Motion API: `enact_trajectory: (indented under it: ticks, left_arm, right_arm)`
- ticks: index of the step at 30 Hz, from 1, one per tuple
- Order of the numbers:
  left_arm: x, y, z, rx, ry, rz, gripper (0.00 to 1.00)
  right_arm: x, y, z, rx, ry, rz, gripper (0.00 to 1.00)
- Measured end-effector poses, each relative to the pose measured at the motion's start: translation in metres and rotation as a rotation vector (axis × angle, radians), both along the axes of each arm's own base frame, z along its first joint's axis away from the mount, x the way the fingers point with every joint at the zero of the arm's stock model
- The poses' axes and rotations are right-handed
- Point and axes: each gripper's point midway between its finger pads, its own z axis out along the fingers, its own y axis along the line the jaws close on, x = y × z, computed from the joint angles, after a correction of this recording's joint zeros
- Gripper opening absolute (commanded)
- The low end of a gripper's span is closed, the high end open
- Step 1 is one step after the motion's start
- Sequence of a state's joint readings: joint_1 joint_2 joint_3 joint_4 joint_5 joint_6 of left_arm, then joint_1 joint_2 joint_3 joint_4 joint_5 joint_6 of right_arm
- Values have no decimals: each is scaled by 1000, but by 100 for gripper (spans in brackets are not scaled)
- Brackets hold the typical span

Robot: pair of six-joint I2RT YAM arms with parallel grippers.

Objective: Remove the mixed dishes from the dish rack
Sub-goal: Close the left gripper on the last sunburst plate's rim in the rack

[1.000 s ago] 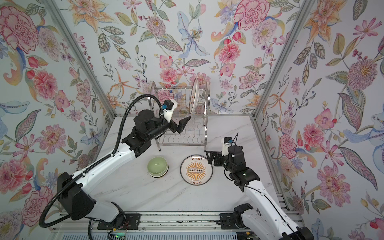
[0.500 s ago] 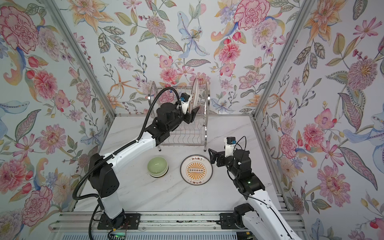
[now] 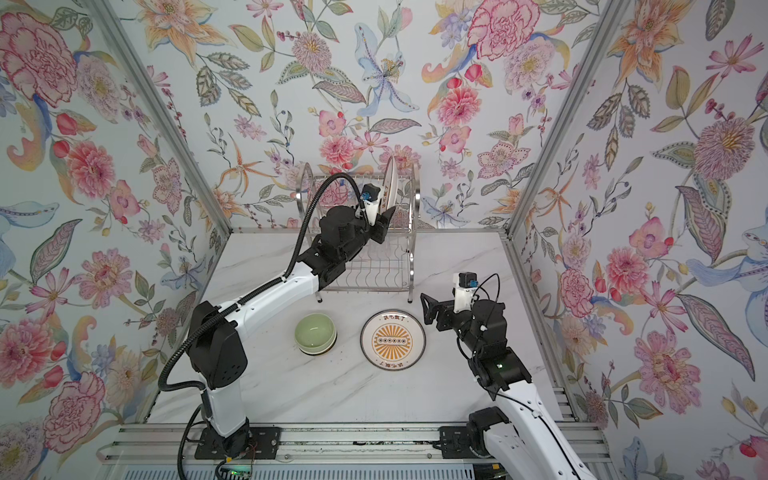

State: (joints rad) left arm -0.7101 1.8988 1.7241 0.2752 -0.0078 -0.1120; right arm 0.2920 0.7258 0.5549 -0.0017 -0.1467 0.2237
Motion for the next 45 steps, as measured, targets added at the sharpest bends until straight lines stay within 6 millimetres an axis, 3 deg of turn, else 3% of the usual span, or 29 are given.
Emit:
enact_trajectory:
  ticks: [7, 45]
  left_arm:
    - [-1, -1, 6, -27, -12, -6, 31]
    - [1, 0, 8, -112, -8, 20, 8]
  right_arm:
    - [1, 0, 5, 13, -20, 11, 99]
    - [2, -8, -2, 19, -7, -13, 99]
